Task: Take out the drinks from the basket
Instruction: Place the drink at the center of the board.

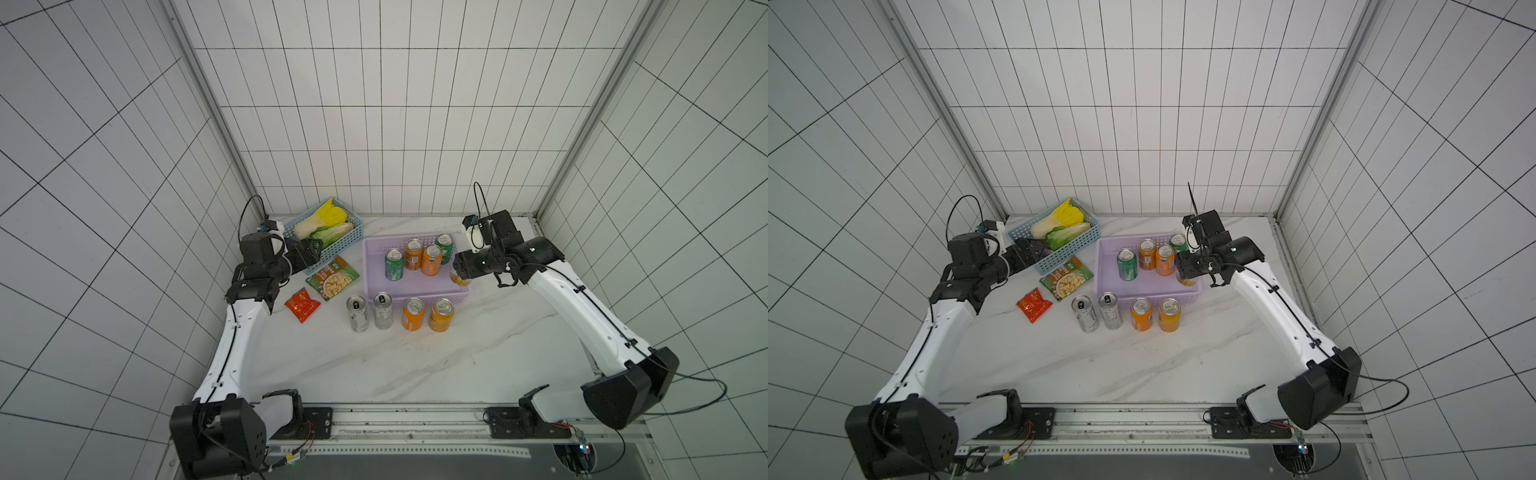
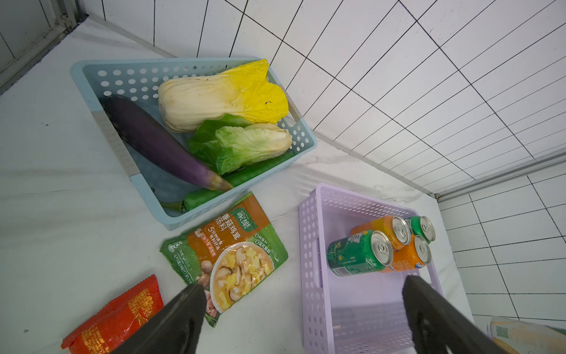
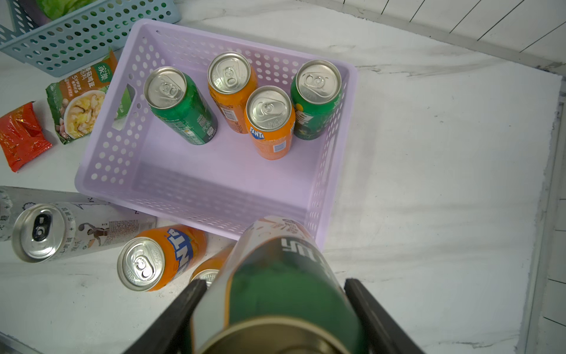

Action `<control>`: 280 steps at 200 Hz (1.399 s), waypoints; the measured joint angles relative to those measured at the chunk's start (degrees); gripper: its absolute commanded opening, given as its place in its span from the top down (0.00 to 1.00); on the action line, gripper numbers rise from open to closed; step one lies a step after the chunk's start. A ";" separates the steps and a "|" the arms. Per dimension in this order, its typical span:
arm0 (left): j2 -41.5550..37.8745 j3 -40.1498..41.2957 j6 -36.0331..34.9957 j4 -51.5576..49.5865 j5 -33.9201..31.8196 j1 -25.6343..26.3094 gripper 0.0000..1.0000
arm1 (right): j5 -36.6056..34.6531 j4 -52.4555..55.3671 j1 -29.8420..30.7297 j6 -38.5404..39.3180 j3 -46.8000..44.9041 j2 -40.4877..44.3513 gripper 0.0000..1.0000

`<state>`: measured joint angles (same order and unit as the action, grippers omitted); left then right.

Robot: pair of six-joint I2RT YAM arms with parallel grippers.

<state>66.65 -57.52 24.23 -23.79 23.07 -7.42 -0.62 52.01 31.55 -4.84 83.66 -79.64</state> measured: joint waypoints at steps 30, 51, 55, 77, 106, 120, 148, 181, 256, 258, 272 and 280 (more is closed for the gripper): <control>0.00 0.00 0.02 0.02 0.11 -0.15 0.02 | -0.85 1.25 -0.07 -0.79 -3.91 3.87 0.30; 0.00 0.00 0.02 0.02 0.15 -0.15 0.02 | -1.57 1.70 -0.04 -1.53 -6.88 6.03 0.31; 0.00 0.00 0.02 0.02 0.15 -0.15 0.02 | -1.70 1.75 -0.07 -1.66 -7.41 6.32 0.31; 0.00 0.00 0.02 0.02 0.15 -0.15 0.02 | -2.23 1.73 -0.04 -2.49 -10.51 7.76 0.31; 0.00 0.00 0.02 0.02 0.17 -0.17 0.02 | -3.78 1.46 0.72 -3.85 -14.01 8.52 0.31; 0.00 0.00 0.00 0.02 0.17 -0.20 0.02 | -4.57 0.90 1.07 -4.48 -15.74 8.92 0.31; 0.00 0.00 0.02 0.04 0.17 -0.20 0.02 | -5.46 -1.51 1.51 -5.86 -19.71 10.12 0.31; 0.00 0.00 0.02 0.04 0.17 -0.20 0.02 | -6.16 -5.99 1.57 -7.52 -24.74 10.67 0.31; 0.00 0.00 0.02 0.04 0.17 -0.20 0.02 | -6.84 -13.66 1.57 -9.62 -30.67 10.03 0.31; 0.00 0.00 0.02 0.04 0.17 -0.20 0.02 | -6.84 -13.79 1.57 -9.66 -30.77 9.97 0.31; 0.00 0.00 0.02 0.02 0.17 -0.20 0.02 | -6.93 -15.04 1.57 -10.12 -31.78 9.44 0.31; 0.00 0.00 0.02 0.04 0.17 -0.20 0.02 | -6.95 -15.63 1.57 -10.38 -32.35 9.16 0.31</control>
<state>66.65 -57.52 24.25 -23.75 23.24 -7.62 -7.57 36.38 33.12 -15.22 51.31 -70.48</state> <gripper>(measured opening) 0.984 0.693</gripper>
